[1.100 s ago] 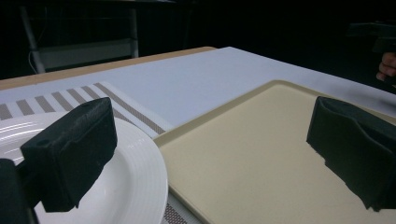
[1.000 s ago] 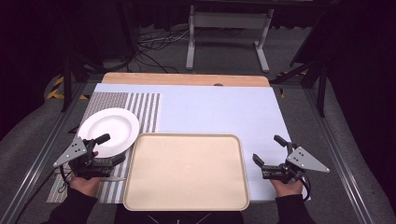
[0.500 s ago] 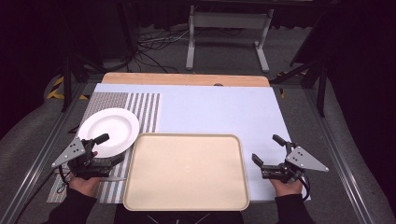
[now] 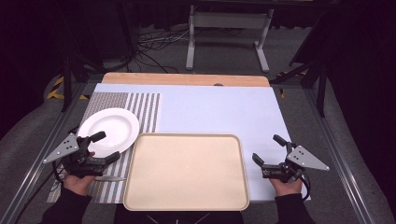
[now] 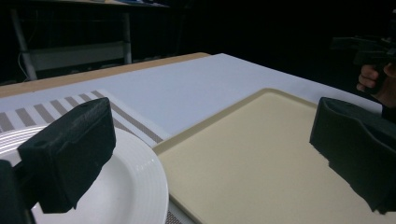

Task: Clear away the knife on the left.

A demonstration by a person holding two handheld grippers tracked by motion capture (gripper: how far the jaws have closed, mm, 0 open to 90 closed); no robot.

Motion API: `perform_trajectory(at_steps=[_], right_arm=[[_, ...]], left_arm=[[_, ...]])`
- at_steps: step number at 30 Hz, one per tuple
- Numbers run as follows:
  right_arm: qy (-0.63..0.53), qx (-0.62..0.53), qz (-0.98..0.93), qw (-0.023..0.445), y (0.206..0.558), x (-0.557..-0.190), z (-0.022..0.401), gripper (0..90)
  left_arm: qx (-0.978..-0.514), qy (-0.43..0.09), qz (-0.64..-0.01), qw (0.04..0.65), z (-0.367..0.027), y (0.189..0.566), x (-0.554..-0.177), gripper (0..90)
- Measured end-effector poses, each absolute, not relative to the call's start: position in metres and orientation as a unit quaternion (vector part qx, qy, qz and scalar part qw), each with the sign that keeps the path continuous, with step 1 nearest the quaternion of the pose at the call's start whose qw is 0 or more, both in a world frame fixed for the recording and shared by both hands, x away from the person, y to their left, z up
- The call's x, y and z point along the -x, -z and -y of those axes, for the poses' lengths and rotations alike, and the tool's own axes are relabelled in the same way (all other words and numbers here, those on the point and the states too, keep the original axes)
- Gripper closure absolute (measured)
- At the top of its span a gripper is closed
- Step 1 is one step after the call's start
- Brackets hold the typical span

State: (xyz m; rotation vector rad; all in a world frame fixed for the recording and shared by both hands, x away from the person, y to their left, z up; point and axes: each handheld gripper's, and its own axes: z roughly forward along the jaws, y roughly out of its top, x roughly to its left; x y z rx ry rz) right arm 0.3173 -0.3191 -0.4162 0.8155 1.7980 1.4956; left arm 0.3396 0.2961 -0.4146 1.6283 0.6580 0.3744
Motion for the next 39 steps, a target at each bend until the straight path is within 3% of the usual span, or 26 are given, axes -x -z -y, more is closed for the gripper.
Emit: perform_trajectory(at_steps=[6, 17, 29, 39], right_arm=[[-0.571, -0.308, -0.69, 0.321, 0.418, -0.319, 0.319, 0.5], [-0.564, -0.299, -0.705, 0.31, 0.418, -0.322, 0.315, 2.6], [-0.568, -0.301, -0.703, 0.304, 0.419, -0.322, 0.317, 2.6], [-0.566, -0.301, -0.705, 0.302, 0.419, -0.323, 0.317, 2.6]], left_arm=[[-0.736, -0.167, -0.273, 0.597, -0.318, 0.4, -0.334, 2.1], [-0.842, -0.157, -0.248, 0.453, -0.353, 0.378, -0.336, 3.8], [-0.918, -0.102, -0.224, 0.309, -0.351, 0.381, -0.354, 3.6], [-0.945, -0.076, -0.206, 0.242, -0.343, 0.385, -0.362, 4.1]])
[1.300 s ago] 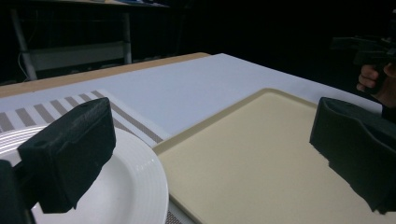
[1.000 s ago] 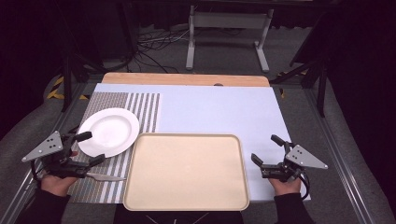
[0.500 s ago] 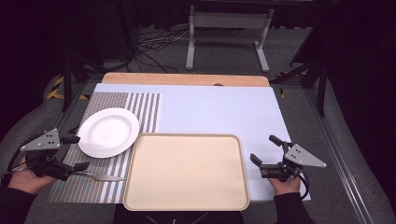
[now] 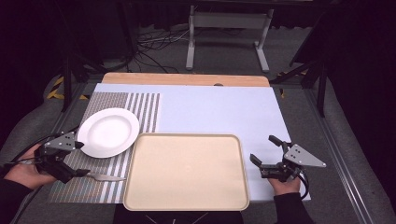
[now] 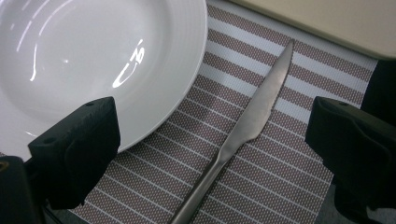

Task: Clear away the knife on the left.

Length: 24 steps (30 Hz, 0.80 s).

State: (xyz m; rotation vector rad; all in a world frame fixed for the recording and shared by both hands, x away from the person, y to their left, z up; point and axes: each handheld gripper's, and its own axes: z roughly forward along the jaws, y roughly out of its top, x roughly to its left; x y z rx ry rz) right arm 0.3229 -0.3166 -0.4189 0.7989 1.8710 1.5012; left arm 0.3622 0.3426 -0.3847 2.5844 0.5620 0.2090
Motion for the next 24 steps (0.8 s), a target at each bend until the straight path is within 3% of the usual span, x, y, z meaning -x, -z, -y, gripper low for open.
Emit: perform_trajectory(at_steps=[24], right_arm=[[-0.566, -0.301, -0.708, 0.297, 0.419, -0.323, 0.316, 2.6]], left_arm=[[-0.98, -0.051, -0.161, 0.105, -0.328, 0.391, -0.372, 7.7]])
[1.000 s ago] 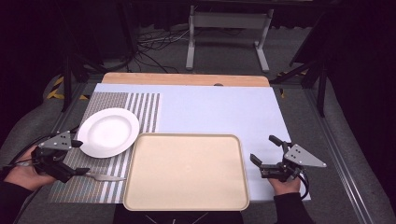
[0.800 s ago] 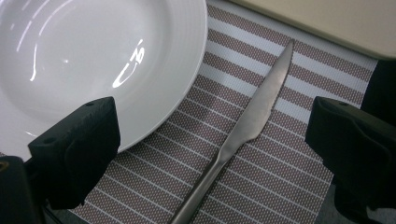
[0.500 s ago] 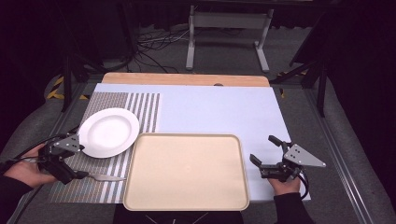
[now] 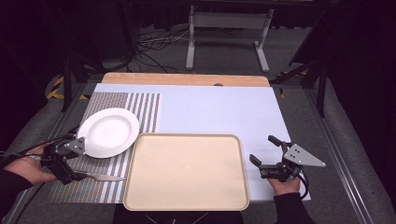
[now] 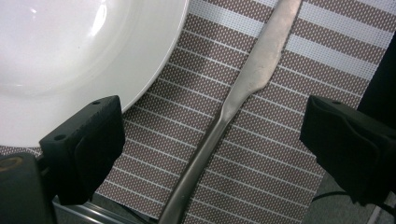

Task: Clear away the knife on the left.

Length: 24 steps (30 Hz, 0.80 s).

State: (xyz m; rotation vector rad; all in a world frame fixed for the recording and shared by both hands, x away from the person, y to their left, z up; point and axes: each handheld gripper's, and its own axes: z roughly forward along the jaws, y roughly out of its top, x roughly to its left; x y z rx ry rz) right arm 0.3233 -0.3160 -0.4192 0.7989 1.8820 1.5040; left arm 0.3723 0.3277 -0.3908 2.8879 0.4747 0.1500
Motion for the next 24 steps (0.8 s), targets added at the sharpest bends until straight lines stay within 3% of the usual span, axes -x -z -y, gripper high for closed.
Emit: perform_trajectory(at_steps=[7, 15, 24], right_arm=[[-0.568, -0.301, -0.707, 0.295, 0.419, -0.323, 0.316, 2.5], [-0.568, -0.309, -0.705, 0.292, 0.42, -0.323, 0.317, 1.8], [-0.566, -0.305, -0.706, 0.298, 0.419, -0.322, 0.315, 1.9]], left_arm=[[-0.986, -0.046, -0.139, 0.075, -0.323, 0.396, -0.373, 14.4], [-0.994, -0.015, -0.099, 0.053, -0.324, 0.403, -0.377, 29.1], [-0.995, -0.003, -0.098, 0.019, -0.323, 0.414, -0.386, 38.4]])
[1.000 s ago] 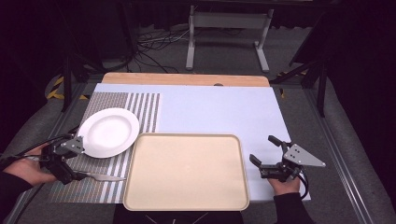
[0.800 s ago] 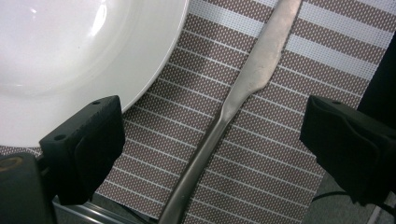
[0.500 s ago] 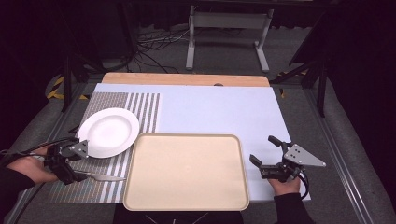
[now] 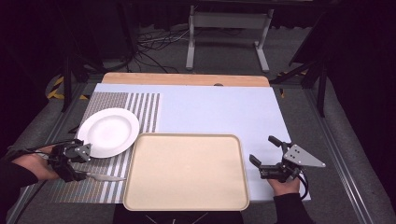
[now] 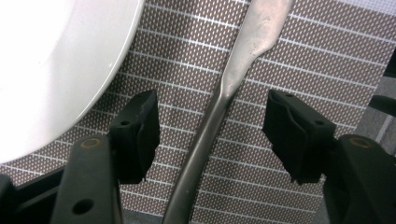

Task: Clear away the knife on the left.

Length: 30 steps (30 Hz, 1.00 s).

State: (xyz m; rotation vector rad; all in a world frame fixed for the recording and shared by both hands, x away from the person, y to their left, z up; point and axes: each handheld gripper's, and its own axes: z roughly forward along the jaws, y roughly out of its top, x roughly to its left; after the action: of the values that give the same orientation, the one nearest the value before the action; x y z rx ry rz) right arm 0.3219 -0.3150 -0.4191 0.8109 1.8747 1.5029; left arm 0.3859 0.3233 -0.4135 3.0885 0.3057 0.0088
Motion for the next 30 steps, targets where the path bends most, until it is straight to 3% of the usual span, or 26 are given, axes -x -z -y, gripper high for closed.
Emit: perform_trajectory(at_steps=[10, 18, 30], right_arm=[[-0.567, -0.303, -0.705, 0.298, 0.419, -0.322, 0.315, 2.3], [-0.567, -0.303, -0.707, 0.295, 0.419, -0.322, 0.315, 2.6], [-0.575, -0.306, -0.702, 0.288, 0.42, -0.323, 0.318, 2.6]], left_arm=[[-0.996, 0.005, -0.084, -0.005, -0.316, 0.419, -0.388, 60.7], [-0.997, 0.008, -0.065, -0.028, -0.313, 0.424, -0.388, 71.0], [-0.998, -0.017, -0.022, -0.048, -0.308, 0.423, -0.379, 76.0]])
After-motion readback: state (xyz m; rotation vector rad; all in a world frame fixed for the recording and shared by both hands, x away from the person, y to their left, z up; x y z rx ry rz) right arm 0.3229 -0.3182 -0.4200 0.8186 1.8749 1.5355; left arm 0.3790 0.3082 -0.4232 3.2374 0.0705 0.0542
